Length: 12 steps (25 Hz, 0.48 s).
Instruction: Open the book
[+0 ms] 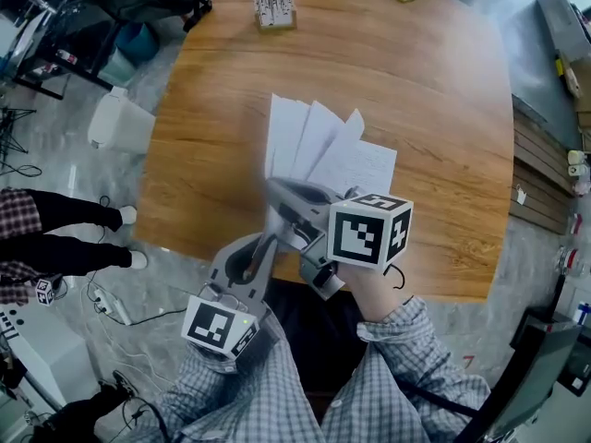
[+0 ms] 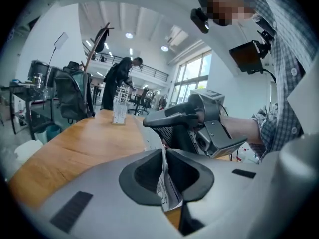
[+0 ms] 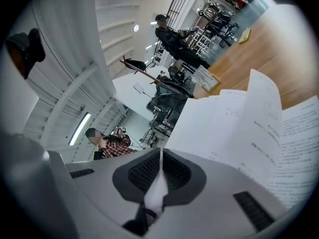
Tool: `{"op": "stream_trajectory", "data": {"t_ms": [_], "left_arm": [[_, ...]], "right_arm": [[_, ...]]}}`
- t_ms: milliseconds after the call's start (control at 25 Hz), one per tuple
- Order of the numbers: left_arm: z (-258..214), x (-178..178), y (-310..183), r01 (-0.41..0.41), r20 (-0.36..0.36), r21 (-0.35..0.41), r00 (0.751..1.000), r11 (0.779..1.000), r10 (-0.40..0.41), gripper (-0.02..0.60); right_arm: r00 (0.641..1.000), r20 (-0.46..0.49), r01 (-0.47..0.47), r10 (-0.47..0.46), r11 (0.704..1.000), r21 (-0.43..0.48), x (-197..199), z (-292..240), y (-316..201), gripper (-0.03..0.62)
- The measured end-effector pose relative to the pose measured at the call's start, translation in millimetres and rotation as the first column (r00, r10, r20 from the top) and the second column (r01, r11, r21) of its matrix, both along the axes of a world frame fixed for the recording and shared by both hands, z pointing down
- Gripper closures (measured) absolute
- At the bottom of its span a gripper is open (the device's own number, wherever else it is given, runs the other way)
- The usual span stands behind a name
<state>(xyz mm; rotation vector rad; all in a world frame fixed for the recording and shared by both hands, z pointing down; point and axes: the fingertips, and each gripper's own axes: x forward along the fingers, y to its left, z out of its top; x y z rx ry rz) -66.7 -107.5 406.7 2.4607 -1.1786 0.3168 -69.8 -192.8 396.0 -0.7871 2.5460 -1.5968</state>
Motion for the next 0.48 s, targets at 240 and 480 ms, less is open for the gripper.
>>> {"op": "stream_trajectory", "data": {"t_ms": [240, 480], "left_arm": [[10.8, -30.2, -6.8, 0.066, -0.131, -0.074, 0.989, 0.995, -0.075, 0.550], [28.0, -58.4, -13.1, 0.092, -0.237, -0.148, 0.963, 0.985, -0.126, 0.549]], "right_arm": [[0.999, -0.014, 0.041, -0.041, 0.999, -0.001, -29.6, 11.7, -7.3, 0.571], [0.995, -0.044, 0.084, -0.084, 0.996, -0.004, -56.0, 27.7, -13.6, 0.571]]}}
